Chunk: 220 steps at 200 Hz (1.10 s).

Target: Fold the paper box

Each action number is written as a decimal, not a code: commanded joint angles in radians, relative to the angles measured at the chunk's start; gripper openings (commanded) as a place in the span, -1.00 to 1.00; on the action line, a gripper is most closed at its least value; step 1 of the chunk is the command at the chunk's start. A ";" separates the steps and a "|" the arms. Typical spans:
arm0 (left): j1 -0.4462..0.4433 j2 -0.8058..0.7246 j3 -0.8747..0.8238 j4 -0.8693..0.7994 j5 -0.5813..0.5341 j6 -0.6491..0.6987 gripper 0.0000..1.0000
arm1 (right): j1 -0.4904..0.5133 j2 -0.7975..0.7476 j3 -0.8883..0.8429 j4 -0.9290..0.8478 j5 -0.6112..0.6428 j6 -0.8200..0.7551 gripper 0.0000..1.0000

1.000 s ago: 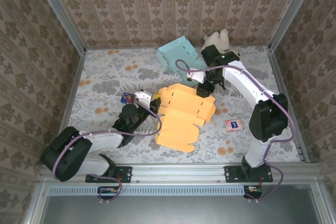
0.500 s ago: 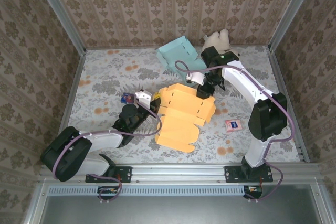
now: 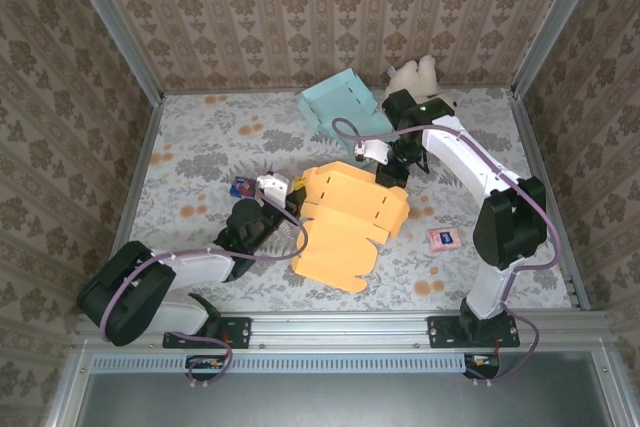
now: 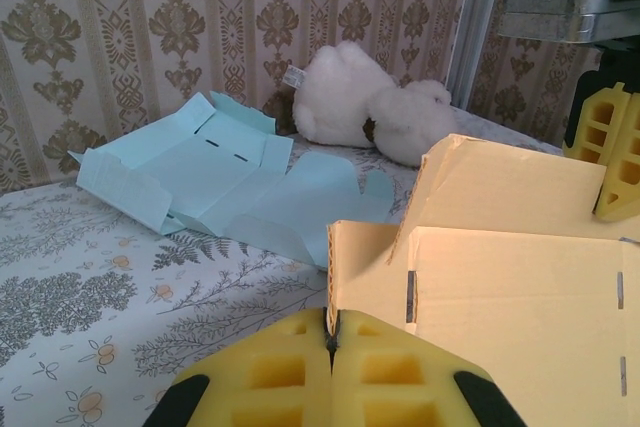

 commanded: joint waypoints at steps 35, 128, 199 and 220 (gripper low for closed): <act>-0.007 -0.067 -0.028 0.005 -0.135 -0.110 -0.51 | 0.008 -0.021 -0.003 0.011 0.032 0.022 -1.00; -0.042 -0.557 0.029 -0.518 0.032 -0.447 -0.78 | 0.009 -0.021 -0.001 0.010 0.056 0.046 -1.00; -0.064 -0.248 0.153 -0.458 0.156 -0.509 -1.00 | 0.011 -0.024 -0.006 0.009 0.051 0.042 -1.00; -0.068 -0.136 0.194 -0.405 0.206 -0.531 -1.00 | 0.011 -0.029 -0.007 0.007 0.047 0.040 -1.00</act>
